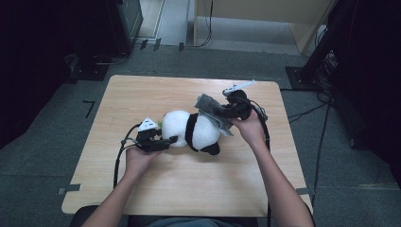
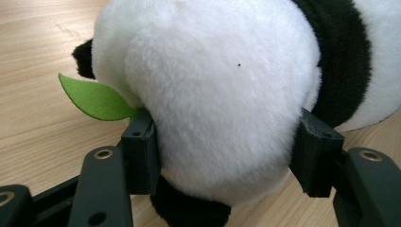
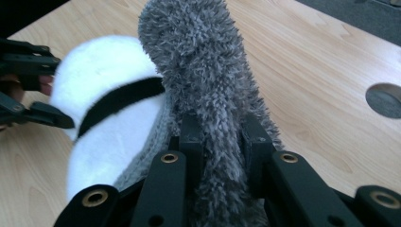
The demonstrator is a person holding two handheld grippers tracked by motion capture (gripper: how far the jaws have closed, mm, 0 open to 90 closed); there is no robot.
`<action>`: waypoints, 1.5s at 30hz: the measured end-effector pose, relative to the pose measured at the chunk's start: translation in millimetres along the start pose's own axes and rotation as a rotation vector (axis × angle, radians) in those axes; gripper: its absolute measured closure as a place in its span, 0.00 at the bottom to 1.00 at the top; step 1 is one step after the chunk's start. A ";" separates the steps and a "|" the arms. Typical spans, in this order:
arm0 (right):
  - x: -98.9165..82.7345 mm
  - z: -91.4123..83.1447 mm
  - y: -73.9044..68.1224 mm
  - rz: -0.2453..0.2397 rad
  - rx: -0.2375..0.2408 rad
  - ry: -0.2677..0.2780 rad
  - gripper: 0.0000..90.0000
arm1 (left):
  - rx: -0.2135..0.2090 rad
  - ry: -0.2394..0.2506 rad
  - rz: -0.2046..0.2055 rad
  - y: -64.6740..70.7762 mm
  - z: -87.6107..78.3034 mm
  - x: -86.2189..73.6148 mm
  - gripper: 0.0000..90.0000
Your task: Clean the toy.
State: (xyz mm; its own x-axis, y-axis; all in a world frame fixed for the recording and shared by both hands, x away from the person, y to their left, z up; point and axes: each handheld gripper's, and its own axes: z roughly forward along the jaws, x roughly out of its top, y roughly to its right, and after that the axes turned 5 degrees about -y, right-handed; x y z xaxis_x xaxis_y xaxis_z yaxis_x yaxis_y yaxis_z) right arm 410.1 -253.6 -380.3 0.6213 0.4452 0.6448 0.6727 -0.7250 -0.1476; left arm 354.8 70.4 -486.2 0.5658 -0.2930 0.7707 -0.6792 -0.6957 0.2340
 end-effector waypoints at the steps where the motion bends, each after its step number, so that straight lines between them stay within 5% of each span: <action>1: 2.7 -0.9 -2.7 -0.004 0.008 0.008 0.84 | 0.001 0.002 0.007 0.0 0.0 -0.1 0.41; 7: 21.5 3.8 -27.1 -0.037 0.052 0.027 0.84 | 0.006 0.004 -0.001 1.6 0.0 0.8 0.41; 18: 54.2 46.5 -74.5 -0.104 0.119 0.002 0.84 | 0.015 -0.001 0.004 5.2 -0.7 4.2 0.40; 24: 61.5 71.0 -86.1 -0.115 0.118 -0.039 0.84 | 0.022 -0.002 0.011 6.4 -1.0 3.9 0.40; 33: 51.3 71.1 -70.5 -0.087 0.104 -0.057 0.84 | 0.018 -0.003 0.014 5.1 -0.8 3.0 0.40; 45: 25.3 35.0 -39.5 -0.043 0.044 -0.028 0.84 | 0.013 -0.004 0.005 4.3 -0.1 2.8 0.39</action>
State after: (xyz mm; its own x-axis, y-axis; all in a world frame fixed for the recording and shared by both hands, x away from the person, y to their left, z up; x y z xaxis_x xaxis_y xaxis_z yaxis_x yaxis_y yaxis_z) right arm 413.3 -195.3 -384.4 0.6019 0.4908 0.6300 0.7159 -0.6812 -0.1533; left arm 353.4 66.7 -483.0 0.5639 -0.2991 0.7698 -0.6760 -0.7026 0.2222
